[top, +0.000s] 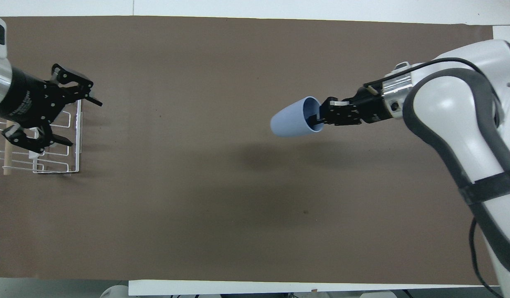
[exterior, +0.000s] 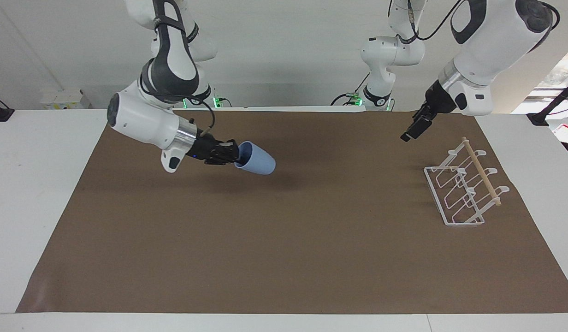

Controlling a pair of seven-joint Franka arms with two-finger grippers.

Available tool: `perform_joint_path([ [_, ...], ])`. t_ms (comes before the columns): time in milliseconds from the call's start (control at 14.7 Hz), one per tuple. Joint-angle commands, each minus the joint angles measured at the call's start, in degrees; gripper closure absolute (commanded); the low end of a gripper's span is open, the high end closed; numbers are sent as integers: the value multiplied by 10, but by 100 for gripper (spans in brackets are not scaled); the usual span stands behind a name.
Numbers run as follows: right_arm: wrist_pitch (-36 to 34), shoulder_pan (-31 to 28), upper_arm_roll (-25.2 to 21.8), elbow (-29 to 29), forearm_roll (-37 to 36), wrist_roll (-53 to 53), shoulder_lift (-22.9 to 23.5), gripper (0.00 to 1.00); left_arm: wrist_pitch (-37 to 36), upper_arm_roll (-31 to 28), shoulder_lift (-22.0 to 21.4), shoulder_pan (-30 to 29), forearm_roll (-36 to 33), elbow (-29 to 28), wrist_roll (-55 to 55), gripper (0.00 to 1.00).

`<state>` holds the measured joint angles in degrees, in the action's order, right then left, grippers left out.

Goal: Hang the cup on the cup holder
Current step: 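Lift the cup with the right gripper while the left gripper approaches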

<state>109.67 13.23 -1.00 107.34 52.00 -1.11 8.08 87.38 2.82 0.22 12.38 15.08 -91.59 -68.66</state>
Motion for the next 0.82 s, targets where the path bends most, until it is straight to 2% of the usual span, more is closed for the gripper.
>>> perform_joint_path([
  [0, 34, 44, -1, -1, 71, 63, 4, 100, 22, -6, -19, 12, 65, -26, -92, 0],
  [136, 52, 81, -1, 1, 107, 99, 3, 100, 34, -6, -40, 12, 128, -65, -174, 0],
  [341, 97, 132, -1, 4, 112, 135, 3, 100, 136, -6, -73, 9, 204, -147, -262, 0],
  [545, 113, 163, -1, 5, 146, 153, 3, 100, 184, -6, -59, 27, 214, -150, -291, 0],
  [750, 160, 195, -1, 6, 163, 153, 4, 100, 193, -6, -45, 47, 214, -162, -291, 0],
])
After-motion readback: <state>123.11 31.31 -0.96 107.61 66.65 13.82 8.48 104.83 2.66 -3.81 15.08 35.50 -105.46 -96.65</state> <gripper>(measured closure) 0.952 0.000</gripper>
